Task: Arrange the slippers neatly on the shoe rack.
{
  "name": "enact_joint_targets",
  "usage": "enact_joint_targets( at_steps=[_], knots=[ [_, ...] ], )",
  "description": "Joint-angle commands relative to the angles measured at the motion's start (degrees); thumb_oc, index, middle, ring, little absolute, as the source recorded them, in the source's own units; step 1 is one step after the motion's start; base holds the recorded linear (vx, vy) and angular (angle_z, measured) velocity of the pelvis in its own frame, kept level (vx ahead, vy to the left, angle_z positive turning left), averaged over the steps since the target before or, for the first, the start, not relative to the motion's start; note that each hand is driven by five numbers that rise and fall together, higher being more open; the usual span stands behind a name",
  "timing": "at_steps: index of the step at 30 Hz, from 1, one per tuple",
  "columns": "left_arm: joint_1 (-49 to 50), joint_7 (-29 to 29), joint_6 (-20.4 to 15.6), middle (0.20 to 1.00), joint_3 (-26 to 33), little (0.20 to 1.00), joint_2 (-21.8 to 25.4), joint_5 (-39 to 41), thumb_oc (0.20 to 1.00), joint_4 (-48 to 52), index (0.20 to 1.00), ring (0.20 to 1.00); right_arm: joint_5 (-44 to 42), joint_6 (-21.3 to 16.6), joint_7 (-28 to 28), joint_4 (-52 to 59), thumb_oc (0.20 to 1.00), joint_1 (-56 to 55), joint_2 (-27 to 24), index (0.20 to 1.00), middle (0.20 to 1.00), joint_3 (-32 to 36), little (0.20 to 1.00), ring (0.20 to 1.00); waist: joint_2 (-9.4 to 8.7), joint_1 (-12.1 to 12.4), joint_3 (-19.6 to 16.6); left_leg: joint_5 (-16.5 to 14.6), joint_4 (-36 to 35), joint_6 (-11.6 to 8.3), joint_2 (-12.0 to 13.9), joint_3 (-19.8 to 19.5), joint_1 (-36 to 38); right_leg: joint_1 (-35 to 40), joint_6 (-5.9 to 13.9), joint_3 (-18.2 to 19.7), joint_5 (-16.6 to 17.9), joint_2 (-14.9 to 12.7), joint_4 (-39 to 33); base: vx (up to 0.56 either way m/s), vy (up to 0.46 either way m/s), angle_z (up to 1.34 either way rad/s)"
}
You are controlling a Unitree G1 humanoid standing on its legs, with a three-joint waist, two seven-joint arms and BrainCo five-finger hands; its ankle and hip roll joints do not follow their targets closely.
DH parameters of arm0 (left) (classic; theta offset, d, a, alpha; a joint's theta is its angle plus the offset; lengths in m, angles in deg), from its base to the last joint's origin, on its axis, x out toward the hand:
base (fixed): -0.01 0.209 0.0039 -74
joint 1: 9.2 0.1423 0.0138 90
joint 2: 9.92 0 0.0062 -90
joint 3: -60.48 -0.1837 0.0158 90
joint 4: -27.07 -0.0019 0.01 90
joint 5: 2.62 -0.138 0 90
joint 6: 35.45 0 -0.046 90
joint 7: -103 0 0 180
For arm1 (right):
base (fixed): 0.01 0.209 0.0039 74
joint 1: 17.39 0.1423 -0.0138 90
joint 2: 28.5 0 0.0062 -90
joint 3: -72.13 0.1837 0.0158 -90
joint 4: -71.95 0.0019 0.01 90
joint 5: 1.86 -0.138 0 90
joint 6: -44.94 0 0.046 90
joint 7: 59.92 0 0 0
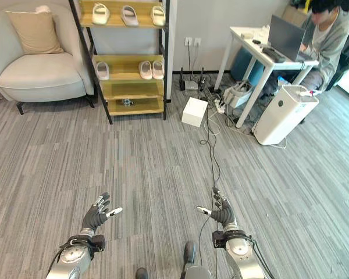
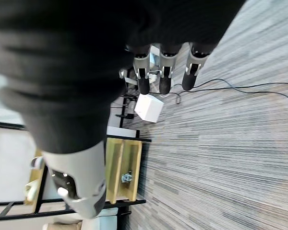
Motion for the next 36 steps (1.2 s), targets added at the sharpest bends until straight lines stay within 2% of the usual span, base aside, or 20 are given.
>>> enact_joint_targets(
  at_steps=[1,5,7,8,9,10,11,12,14,16,17,18,19,20,22,26,28,30,34,36],
  knots=[
    [-3.23,1.00,-3.38,1.000,0.23,1.000,-0.18,-2.31,1.000,3.30,1.000,1.000,1.40,-2.03,-0.29,2.43,1.000,1.61,-1.08,1.000,1.000,2.88,1.000,1.000,0.40,-0.33,1.07,-13.76,0.02,0.50,-1.90,-0.64,8.32,3.43,0.63,-0.24,-1.23,2.58,0.08,0.42,-0.222,0.20],
    [-3.58,0.99,-3.40,1.000,-1.26,1.000,-1.76,-1.55,1.000,2.76,1.000,1.000,0.93,-2.56,0.22,3.17,1.000,0.40,-2.61,1.000,1.000,3.12,1.000,1.000,1.28,-1.90,-0.66,-15.12,2.30,-1.42,0.27,-2.20,10.14,6.16,-1.26,-0.36,-1.65,3.88,0.08,0.45,-0.281,0.43],
    [-3.44,1.06,-3.46,1.000,-1.29,1.000,-1.96,-1.13,1.000,2.73,1.000,1.000,0.85,-2.59,0.32,3.49,1.000,0.17,-2.98,1.000,1.000,3.17,1.000,1.000,1.63,-2.18,-1.02,-14.59,4.24,-2.12,1.02,-2.45,9.82,6.88,-1.84,-0.54,-2.35,4.36,0.09,0.37,-0.270,0.27],
    [-3.22,1.36,-3.68,1.000,-1.48,1.000,-2.23,0.15,1.000,2.41,1.000,1.000,0.16,-2.79,1.14,3.73,1.000,-0.33,-3.68,1.000,1.000,2.89,1.000,1.000,2.02,-2.34,-1.40,-11.00,11.18,-4.27,2.08,-2.69,7.63,8.99,-3.59,-0.41,-4.50,5.42,0.08,0.26,-0.203,0.24],
    [-3.22,1.36,-3.68,1.000,-1.48,1.000,-2.24,0.15,1.000,2.41,1.000,1.000,0.16,-2.79,1.14,3.73,1.000,-0.33,-3.68,1.000,1.000,2.89,1.000,1.000,2.02,-2.36,-1.42,-11.04,11.25,-4.27,2.09,-2.72,7.57,8.97,-3.59,-0.43,-4.50,5.42,0.08,0.49,-0.399,0.18],
    [-3.47,1.26,-3.62,1.000,-1.77,1.000,-2.36,1.33,1.000,2.88,1.000,1.000,-0.24,-2.82,1.41,4.01,1.000,-0.37,-4.43,1.000,1.000,2.43,1.000,1.000,1.94,-2.19,-0.70,-6.48,22.62,-6.14,2.09,-4.23,2.73,11.36,-5.35,-0.16,-6.43,6.07,0.08,0.32,-0.271,-0.02],
    [-3.83,1.08,-3.86,1.000,-1.96,1.000,-2.48,2.03,1.000,3.04,1.000,1.000,-0.47,-2.81,1.41,4.26,1.000,-0.34,-4.76,1.000,1.000,2.31,1.000,1.000,1.66,-1.94,0.06,-4.66,28.08,-6.74,1.78,-4.85,0.47,12.52,-6.04,0.17,-7.01,6.12,0.08,0.42,-0.356,-0.09],
    [-4.17,0.86,-3.72,1.000,-2.18,1.000,-2.51,2.17,1.000,3.08,1.000,1.000,-0.61,-2.80,1.25,3.93,1.000,-0.22,-4.99,1.000,1.000,2.41,1.000,1.000,1.35,-1.88,0.51,-3.65,32.83,-7.35,1.82,-5.08,-1.98,13.34,-6.82,0.44,-7.70,6.36,0.09,0.27,-0.217,-0.13],
    [-4.51,0.80,-3.49,1.000,-2.48,1.000,-2.48,2.13,1.000,3.47,1.000,1.000,-0.78,-2.42,1.22,4.09,1.000,-0.63,-5.24,1.000,1.000,2.48,1.000,1.000,0.68,-1.93,1.10,-6.21,35.38,-6.27,1.86,-4.13,-5.98,14.41,-7.65,0.65,-9.20,6.11,0.84,0.26,-0.177,-0.17],
    [-4.29,0.82,-3.21,1.000,-2.64,1.000,-2.65,1.79,1.000,3.55,1.000,1.000,-1.01,-2.36,1.35,4.05,1.000,-1.09,-4.90,1.000,1.000,2.51,1.000,1.000,-0.24,-2.04,0.87,-10.69,31.09,-4.09,1.14,-3.46,-8.67,15.71,-7.60,0.39,-10.30,5.50,0.97,0.24,-0.107,0.06],
    [-4.24,0.81,-3.19,1.000,-2.65,1.000,-2.64,1.78,1.000,3.58,1.000,1.000,-1.01,-2.36,1.35,4.06,1.000,-1.13,-4.89,1.000,1.000,2.49,1.000,1.000,-0.33,-2.02,0.85,-10.62,30.75,-4.03,0.99,-3.42,-8.41,15.79,-7.53,0.40,-10.42,5.37,1.03,0.32,-0.091,0.14],
    [-3.58,0.75,-3.00,1.000,-3.17,1.000,-2.71,1.34,1.000,4.08,1.000,1.000,-1.08,-2.32,1.15,3.68,1.000,-1.25,-4.72,1.000,1.000,2.42,1.000,1.000,-0.99,-2.28,0.54,-11.33,22.29,-2.92,0.67,-3.21,-10.44,16.89,-7.34,-0.11,-11.34,4.97,1.23,0.21,-0.052,-0.05],
    [-3.52,0.74,-2.98,1.000,-3.17,1.000,-2.70,1.33,1.000,4.11,1.000,1.000,-1.08,-2.32,1.15,3.68,1.000,-1.29,-4.72,1.000,1.000,2.40,1.000,1.000,-1.16,-2.34,0.47,-10.91,21.43,-2.90,0.41,-3.22,-10.01,16.90,-7.29,-0.16,-11.44,4.75,1.30,0.38,-0.082,0.27],
    [-3.05,0.57,-2.72,1.000,-3.32,1.000,-2.46,0.87,1.000,4.63,1.000,1.000,-1.04,-2.32,1.01,2.91,1.000,-1.22,-4.56,1.000,1.000,2.17,1.000,1.000,-1.09,-2.41,0.17,-5.54,10.09,-3.13,0.45,-4.86,-9.52,17.71,-7.69,-0.63,-12.45,5.33,1.90,0.28,-0.046,0.33],
    [-3.07,0.16,-2.59,1.000,-3.33,1.000,-2.29,0.61,1.000,4.63,1.000,1.000,-1.04,-2.54,0.21,2.03,1.000,-0.08,-4.39,1.000,1.000,1.78,1.000,1.000,-1.02,-2.46,0.23,-2.98,0.02,-3.95,0.51,-7.68,-12.20,19.87,-8.06,-1.28,-13.80,6.54,2.49,0.40,-0.025,0.28],
    [-2.36,0.33,-2.54,1.000,-2.72,1.000,-2.05,0.47,1.000,4.66,1.000,1.000,-0.86,-2.41,0.58,2.24,1.000,0.65,-4.07,1.000,1.000,1.15,1.000,1.000,-0.76,-1.85,-0.41,-2.58,0.02,-4.04,0.49,-8.26,-12.78,21.90,-7.52,0.41,-14.87,6.95,3.41,0.42,0.099,-0.02],
    [-1.50,0.53,-2.24,1.000,-2.71,1.000,-2.09,0.29,1.000,4.83,1.000,1.000,0.40,-2.33,1.43,2.89,1.000,0.54,-3.70,1.000,1.000,0.46,1.000,1.000,-0.70,-1.43,-1.47,0.50,0.02,-3.69,-0.16,-8.62,-11.32,22.47,-6.87,1.08,-15.63,6.24,6.05,0.48,0.166,-0.50],
    [-1.31,0.85,-2.17,1.000,-2.85,1.000,-1.82,0.25,1.000,4.78,1.000,1.000,0.95,-2.23,1.66,2.89,1.000,1.05,-3.58,1.000,1.000,0.09,1.000,1.000,-1.09,-1.18,-1.99,0.69,0.02,-3.10,-0.67,-8.36,-10.47,22.29,-6.18,1.64,-15.74,5.53,8.29,0.48,0.175,-0.47],
    [-0.30,2.42,-1.85,1.000,-4.26,1.000,-0.31,0.00,1.000,5.81,1.000,1.000,1.14,-1.99,2.86,2.42,1.000,1.60,-1.93,1.000,1.000,-0.71,1.000,1.000,-1.87,-0.45,-2.54,-4.21,1.64,1.45,-4.12,-6.75,-5.63,14.66,-1.08,1.51,-7.24,0.06,31.66,0.47,0.244,-0.11],
    [-0.43,2.65,-1.62,1.000,-5.05,1.000,0.19,-0.51,1.000,5.97,1.000,1.000,1.14,-1.93,2.67,1.27,1.000,2.07,-1.13,1.000,1.000,-0.96,1.000,1.000,-1.42,-0.18,-1.86,-6.02,1.96,2.86,-4.91,-5.75,-2.86,11.20,0.13,-0.29,-1.74,-2.61,39.57,0.34,0.191,0.08]
  ],
)
